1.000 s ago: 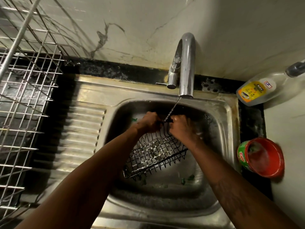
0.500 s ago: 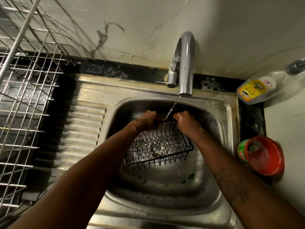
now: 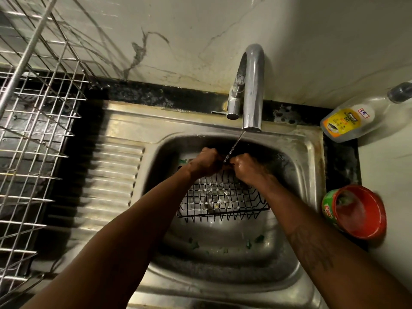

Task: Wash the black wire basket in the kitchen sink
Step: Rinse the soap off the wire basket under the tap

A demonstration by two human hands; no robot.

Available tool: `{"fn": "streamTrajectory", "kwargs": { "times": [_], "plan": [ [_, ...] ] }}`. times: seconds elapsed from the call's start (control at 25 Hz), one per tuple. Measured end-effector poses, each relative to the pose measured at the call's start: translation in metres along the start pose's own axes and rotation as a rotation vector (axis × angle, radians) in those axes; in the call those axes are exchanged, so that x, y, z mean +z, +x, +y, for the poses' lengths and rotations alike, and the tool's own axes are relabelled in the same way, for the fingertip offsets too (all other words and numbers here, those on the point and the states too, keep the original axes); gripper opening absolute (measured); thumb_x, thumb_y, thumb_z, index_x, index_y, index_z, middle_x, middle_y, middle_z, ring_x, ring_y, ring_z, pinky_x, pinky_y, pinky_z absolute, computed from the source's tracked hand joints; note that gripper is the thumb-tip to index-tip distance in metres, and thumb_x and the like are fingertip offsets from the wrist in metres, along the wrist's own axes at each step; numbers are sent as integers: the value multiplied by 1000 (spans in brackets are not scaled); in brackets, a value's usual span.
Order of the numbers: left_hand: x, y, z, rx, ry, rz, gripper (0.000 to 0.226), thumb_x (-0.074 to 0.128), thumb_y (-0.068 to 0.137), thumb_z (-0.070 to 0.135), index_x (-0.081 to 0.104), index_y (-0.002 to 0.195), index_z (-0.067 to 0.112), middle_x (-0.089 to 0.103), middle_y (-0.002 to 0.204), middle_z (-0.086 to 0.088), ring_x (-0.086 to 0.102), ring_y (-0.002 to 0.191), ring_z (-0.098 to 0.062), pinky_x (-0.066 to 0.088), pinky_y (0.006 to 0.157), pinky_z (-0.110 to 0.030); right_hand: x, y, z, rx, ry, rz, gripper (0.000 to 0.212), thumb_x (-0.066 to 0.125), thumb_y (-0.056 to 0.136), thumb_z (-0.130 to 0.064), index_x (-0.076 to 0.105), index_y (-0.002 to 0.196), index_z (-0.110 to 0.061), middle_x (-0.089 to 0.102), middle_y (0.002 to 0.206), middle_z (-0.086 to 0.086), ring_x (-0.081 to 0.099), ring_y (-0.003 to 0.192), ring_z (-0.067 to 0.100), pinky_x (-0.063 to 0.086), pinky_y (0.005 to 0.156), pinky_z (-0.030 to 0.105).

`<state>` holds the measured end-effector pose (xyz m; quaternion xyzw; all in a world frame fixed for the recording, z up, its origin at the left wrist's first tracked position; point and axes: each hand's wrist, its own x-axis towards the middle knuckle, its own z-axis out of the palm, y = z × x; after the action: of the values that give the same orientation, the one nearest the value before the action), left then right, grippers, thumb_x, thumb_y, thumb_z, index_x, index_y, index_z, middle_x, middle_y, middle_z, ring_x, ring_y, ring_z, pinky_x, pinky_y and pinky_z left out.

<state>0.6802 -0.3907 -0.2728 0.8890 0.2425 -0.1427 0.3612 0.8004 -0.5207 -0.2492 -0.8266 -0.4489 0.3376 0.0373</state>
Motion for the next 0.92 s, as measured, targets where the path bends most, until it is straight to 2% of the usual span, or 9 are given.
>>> {"fn": "streamTrajectory", "kwargs": {
  "times": [0.12, 0.2, 0.28, 0.36, 0.48, 0.6, 0.72, 0.84, 0.92],
  "plan": [
    [-5, -2, -14, -78, -42, -14, 18, 70, 92, 18, 76, 105, 8, 74, 102, -12, 69, 97, -27, 56, 84, -31, -5, -2, 12, -31, 37, 5, 24, 52, 102, -23, 74, 103, -30, 66, 91, -12, 61, 80, 5, 56, 80, 35],
    [-8, -3, -20, -82, -56, -24, 19, 69, 92, 18, 76, 108, 9, 74, 106, -13, 69, 100, -27, 56, 88, -32, -5, -1, 14, -35, 66, 17, 19, 57, 102, -25, 75, 99, -25, 68, 91, -8, 62, 80, 6, 56, 80, 33],
    [-8, -4, -16, -60, -19, -36, 19, 66, 95, 18, 75, 109, 10, 73, 109, -13, 68, 102, -26, 54, 87, -27, -5, -2, 11, -20, 26, 25, 19, 57, 102, -22, 73, 92, -22, 67, 85, -4, 62, 75, 8, 55, 72, 30],
    [-6, -2, -11, -50, 8, -36, 19, 64, 95, 17, 75, 109, 10, 73, 108, -12, 68, 102, -26, 53, 86, -27, -3, -2, 8, -14, -35, 40, 19, 56, 101, -19, 68, 86, -24, 63, 78, -4, 61, 70, 11, 56, 67, 33],
    [-2, 0, -9, -37, 10, -11, 17, 64, 95, 14, 76, 106, 12, 74, 105, -11, 68, 100, -26, 52, 83, -27, -1, -4, 4, -56, -25, 9, 19, 52, 102, -18, 69, 96, -24, 62, 81, -3, 61, 70, 12, 55, 64, 33],
    [-2, 1, -2, 3, 28, -18, 18, 62, 96, 12, 75, 106, 7, 74, 104, -13, 69, 97, -26, 54, 83, -30, 3, -2, -4, -88, -57, -10, 24, 50, 99, -11, 71, 101, -22, 67, 93, 3, 63, 77, 17, 56, 70, 37],
    [-1, 1, -1, 8, 3, -14, 16, 64, 95, 13, 74, 106, 9, 73, 104, -9, 68, 98, -23, 50, 80, -25, 3, -1, -4, -91, -47, -10, 34, 49, 96, -3, 73, 110, -23, 70, 100, 4, 65, 85, 21, 58, 79, 40],
    [-5, -4, -17, -6, -7, -26, 16, 65, 95, 16, 76, 106, 13, 72, 104, -4, 64, 95, -15, 44, 78, -21, 2, -3, 14, -87, 4, -9, 36, 53, 97, -4, 73, 118, -25, 71, 113, 0, 67, 97, 18, 57, 87, 36],
    [-7, -8, -26, -43, -17, -25, 15, 65, 95, 18, 76, 105, 14, 72, 104, -3, 61, 90, -12, 43, 78, -21, 1, -5, 24, -51, 55, 9, 33, 56, 99, -9, 70, 123, -26, 70, 121, -2, 66, 97, 15, 57, 86, 34]
  ]
}}
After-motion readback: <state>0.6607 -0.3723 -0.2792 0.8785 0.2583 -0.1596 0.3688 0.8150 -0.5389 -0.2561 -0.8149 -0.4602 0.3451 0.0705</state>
